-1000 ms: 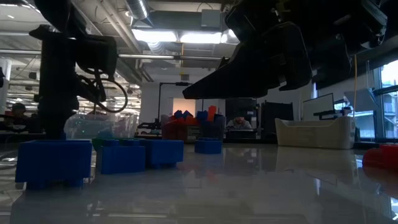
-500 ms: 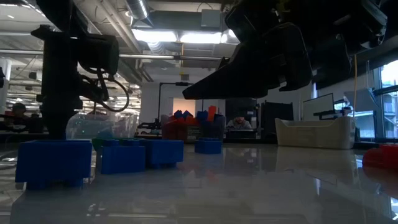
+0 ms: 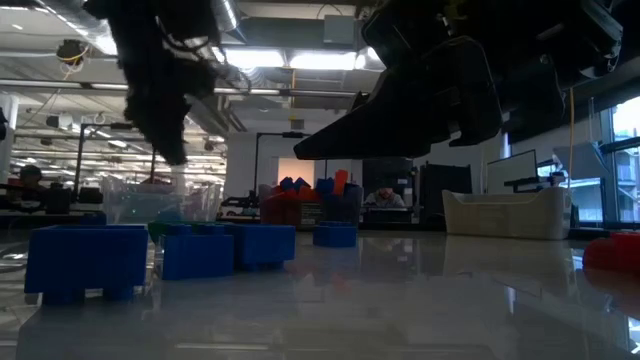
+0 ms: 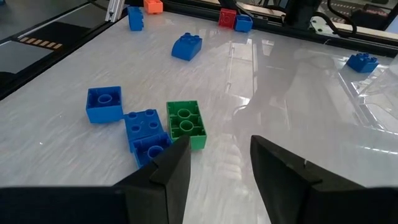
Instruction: Sort blocks by size
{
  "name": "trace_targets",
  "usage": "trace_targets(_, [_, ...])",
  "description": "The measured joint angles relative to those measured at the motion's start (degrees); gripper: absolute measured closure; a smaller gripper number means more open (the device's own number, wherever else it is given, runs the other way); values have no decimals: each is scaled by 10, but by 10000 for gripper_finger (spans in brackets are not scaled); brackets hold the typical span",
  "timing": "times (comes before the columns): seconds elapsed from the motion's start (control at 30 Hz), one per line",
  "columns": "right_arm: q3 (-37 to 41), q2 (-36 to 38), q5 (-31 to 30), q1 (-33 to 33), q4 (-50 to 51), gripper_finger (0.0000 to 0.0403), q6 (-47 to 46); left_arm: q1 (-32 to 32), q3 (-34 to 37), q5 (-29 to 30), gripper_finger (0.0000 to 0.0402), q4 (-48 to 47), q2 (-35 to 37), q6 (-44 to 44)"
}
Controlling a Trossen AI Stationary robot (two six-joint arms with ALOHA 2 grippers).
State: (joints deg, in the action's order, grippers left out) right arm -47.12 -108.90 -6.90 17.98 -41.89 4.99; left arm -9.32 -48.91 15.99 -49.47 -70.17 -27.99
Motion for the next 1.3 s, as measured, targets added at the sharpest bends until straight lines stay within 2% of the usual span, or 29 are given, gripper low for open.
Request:
trace_targets(0.2, [0, 0, 0, 0, 1, 237, 0, -49, -33, 19, 267, 33, 0, 47])
trace_targets(0.43, [0, 0, 0, 0, 5, 237, 0, -138, -31, 19, 266, 69, 0, 85])
trace_targets(0.77, [0, 0, 0, 0, 11, 237, 0, -238, -31, 18, 265, 69, -1, 111])
trace_targets(1.3, [0, 0, 1, 0, 14, 237, 9, -322, -31, 18, 265, 71, -2, 125])
